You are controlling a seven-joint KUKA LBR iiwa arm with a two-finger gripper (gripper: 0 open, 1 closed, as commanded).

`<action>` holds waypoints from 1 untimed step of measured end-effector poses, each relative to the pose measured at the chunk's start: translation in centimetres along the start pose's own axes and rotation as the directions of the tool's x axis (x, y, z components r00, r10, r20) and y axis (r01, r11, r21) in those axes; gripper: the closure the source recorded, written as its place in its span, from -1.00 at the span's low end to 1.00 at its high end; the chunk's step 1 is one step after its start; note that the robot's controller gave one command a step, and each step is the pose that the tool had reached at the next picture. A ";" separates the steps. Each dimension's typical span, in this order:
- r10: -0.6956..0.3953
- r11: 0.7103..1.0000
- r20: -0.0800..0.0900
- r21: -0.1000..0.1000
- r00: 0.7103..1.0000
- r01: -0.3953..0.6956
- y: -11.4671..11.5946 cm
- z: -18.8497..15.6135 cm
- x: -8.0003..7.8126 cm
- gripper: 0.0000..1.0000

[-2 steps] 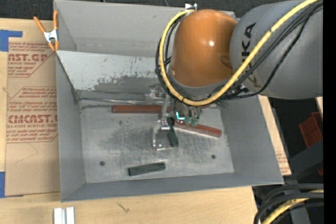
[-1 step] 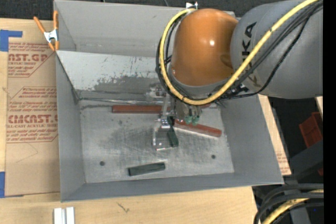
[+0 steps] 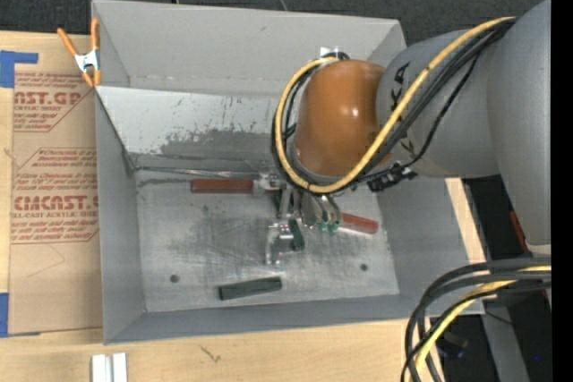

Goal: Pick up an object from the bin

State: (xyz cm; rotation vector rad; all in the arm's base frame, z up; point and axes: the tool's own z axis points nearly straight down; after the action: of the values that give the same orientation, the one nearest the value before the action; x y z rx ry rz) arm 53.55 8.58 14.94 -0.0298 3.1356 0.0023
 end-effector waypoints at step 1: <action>-0.214 0.977 -0.009 -0.001 0.977 0.214 -3.8 1.7 1.9 -1.00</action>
Offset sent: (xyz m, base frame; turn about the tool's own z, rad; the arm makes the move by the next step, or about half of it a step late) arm -0.0541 -0.0125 -0.0746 -0.1730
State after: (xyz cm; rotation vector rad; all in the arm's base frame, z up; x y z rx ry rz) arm 51.72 4.71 13.25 -0.3682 3.1230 0.0008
